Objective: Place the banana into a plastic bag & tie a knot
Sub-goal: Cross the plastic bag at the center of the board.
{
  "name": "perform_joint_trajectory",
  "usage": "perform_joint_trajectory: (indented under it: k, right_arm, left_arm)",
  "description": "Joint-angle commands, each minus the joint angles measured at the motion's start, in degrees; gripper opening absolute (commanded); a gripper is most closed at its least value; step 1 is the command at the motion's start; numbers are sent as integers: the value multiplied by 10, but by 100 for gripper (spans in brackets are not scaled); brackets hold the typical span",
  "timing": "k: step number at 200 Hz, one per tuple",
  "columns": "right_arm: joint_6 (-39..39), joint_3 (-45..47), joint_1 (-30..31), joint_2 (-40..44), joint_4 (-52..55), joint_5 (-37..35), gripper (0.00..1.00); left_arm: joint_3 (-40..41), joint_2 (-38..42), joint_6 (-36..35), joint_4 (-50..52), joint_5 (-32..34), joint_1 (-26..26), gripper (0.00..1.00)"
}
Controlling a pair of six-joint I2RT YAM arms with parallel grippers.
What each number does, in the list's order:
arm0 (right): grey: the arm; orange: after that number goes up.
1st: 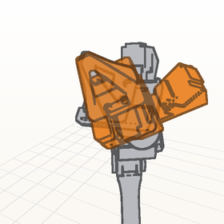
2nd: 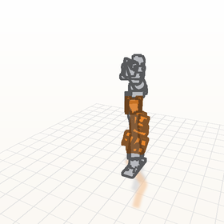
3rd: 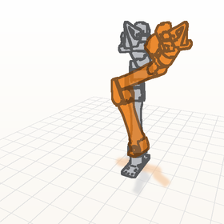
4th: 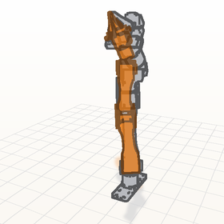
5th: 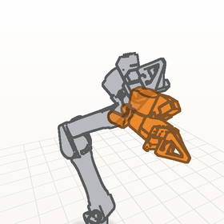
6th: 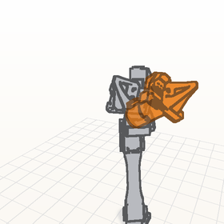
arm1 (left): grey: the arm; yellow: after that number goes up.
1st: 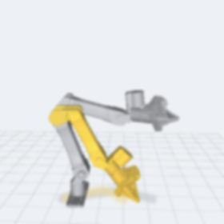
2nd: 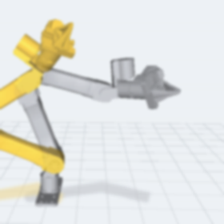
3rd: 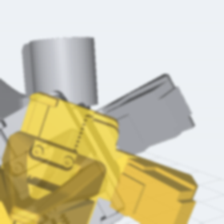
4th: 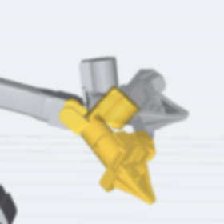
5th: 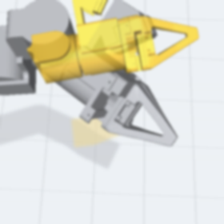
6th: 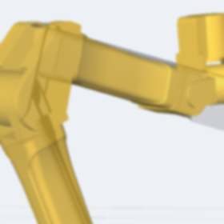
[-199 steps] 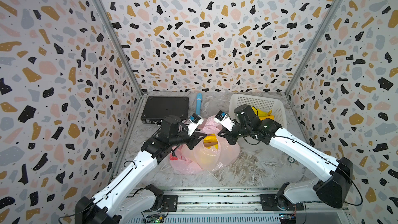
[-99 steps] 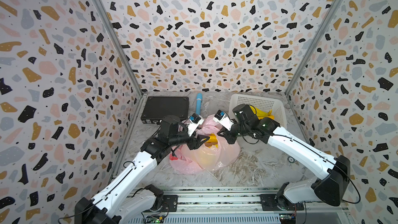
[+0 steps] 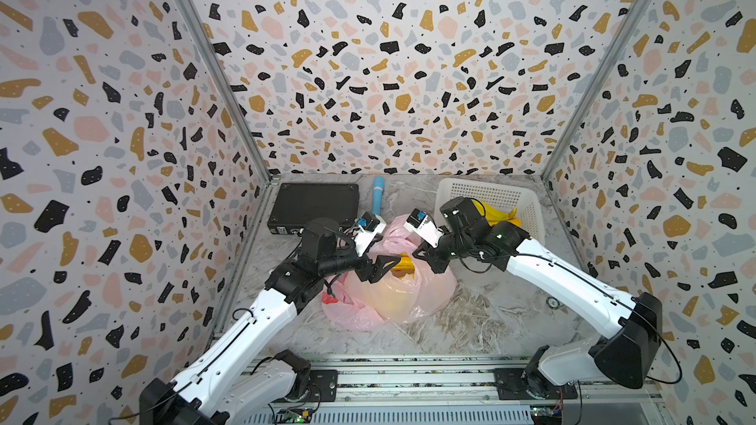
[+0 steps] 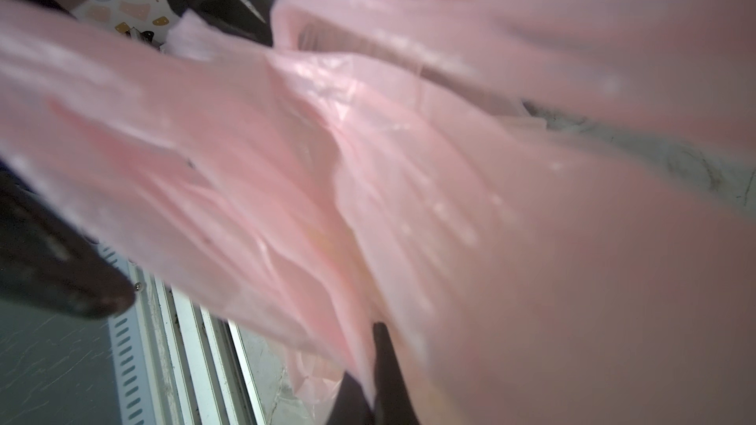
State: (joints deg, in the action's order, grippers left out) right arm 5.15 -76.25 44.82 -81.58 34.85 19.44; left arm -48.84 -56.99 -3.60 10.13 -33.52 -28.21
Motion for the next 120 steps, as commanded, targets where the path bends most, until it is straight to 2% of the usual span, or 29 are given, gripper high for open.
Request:
perform_joint_trajectory:
  k: [1, 28, 53, 86, 120]
  right_arm:
    - [-6, -25, 3, 9, 13, -3, 0]
    - [-7, -29, 3, 8, 16, -2, 0]
    - [-6, -30, 3, 7, 21, 1, 0]
    - [-8, -29, 3, 11, 19, 1, 0]
    - [-8, -26, 3, 11, 16, 7, 0]
  left_arm:
    - [-28, -15, 2, -33, -8, -2, 75]
    - [-33, -34, 2, -37, -19, -2, 63]
    - [-33, -37, 6, -50, -25, -2, 42]
    - [-37, -44, 5, -49, -26, -2, 19]
    - [-32, -45, 12, -60, -29, -2, 7]
